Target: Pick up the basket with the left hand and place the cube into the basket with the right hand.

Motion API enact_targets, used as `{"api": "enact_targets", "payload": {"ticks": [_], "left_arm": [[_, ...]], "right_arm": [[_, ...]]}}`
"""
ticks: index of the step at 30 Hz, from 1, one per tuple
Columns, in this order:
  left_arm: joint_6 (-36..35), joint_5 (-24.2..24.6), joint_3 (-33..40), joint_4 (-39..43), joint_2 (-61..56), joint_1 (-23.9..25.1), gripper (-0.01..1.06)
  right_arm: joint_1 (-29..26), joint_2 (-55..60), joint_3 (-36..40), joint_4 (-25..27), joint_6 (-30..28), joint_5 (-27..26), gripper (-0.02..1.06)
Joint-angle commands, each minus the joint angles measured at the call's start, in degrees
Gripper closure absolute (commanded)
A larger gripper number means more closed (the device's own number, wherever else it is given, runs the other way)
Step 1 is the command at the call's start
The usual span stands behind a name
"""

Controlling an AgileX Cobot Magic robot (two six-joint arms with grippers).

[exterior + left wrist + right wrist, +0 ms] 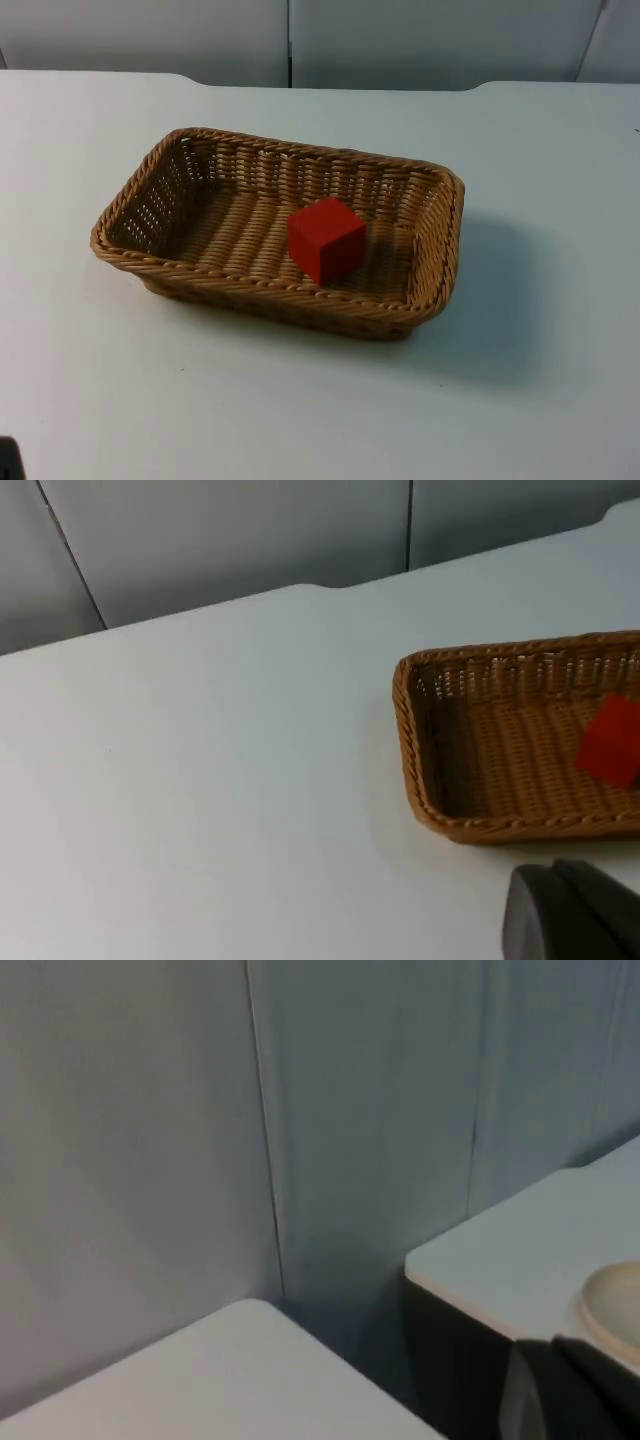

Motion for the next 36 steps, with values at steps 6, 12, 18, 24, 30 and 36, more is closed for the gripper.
{"api": "enact_targets", "payload": {"ticks": [6, 12, 18, 24, 30, 36], "left_arm": [[-0.46, 4.39, 4.60, -1.62, -13.93, -0.24, 1.05], [-0.46, 6.43, 9.29, -1.62, -24.28, -0.24, 1.05], [-1.14, 11.13, 10.07, -1.62, -25.73, -0.13, 1.05], [-1.15, 13.54, 11.23, -1.13, -25.73, -0.13, 1.05], [-1.61, 12.15, 12.91, -1.50, -25.73, -0.13, 1.05], [-1.61, 10.63, 13.88, -1.28, -25.73, -0.13, 1.05]], "right_arm": [[0.03, -23.73, 12.89, 19.16, -26.68, -3.09, 1.05], [1.39, -34.54, 13.48, 40.78, -46.38, 1.71, 1.05], [1.78, -34.54, 13.64, 63.25, -58.33, 6.97, 1.05], [2.03, -34.54, 14.30, 64.78, -61.71, 12.56, 1.05], [1.93, -34.54, 13.75, 64.90, -61.56, 17.02, 1.05], [1.93, -34.54, 13.75, 60.16, -58.97, 21.87, 1.05]]}}
